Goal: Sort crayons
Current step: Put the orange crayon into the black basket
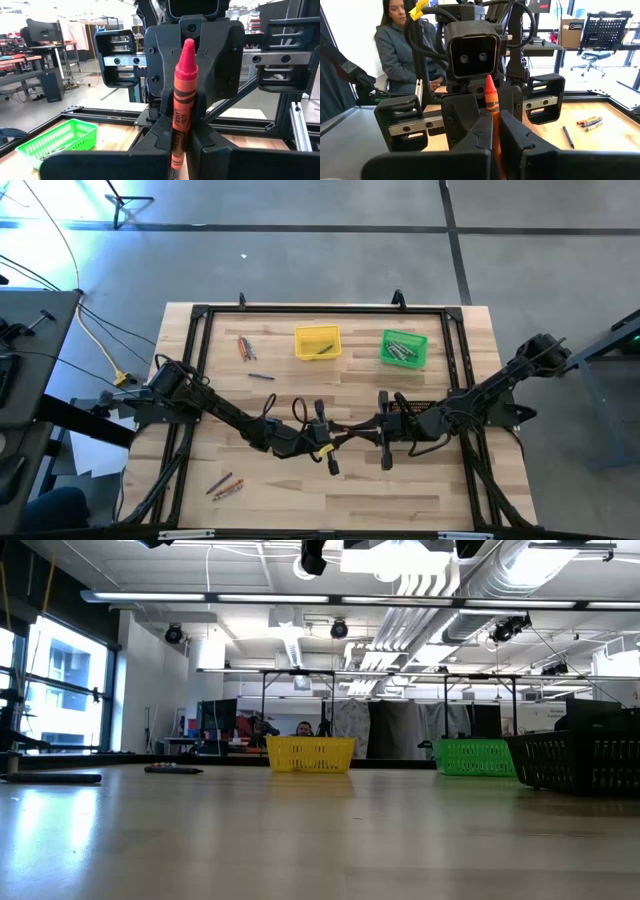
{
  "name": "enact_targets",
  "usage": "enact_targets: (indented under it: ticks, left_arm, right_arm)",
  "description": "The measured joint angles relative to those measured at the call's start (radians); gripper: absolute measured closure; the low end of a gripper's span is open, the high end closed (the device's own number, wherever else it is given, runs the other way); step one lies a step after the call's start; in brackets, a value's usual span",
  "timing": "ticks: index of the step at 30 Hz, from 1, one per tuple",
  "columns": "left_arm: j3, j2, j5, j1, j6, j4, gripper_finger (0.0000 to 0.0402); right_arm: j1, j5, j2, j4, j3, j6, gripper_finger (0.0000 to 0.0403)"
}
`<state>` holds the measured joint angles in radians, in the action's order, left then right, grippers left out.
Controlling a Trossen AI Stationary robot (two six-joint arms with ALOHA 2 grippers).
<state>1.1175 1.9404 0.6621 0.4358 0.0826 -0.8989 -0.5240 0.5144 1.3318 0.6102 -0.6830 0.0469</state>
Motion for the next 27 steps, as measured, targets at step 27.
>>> enact_targets:
  ticks: [27]
  left_arm:
    - [-0.002,0.002,-0.003,0.0,0.0,0.001,0.0401]
  right_arm:
    - [0.0,0.032,-0.01,-0.028,-0.001,0.0,0.0344]
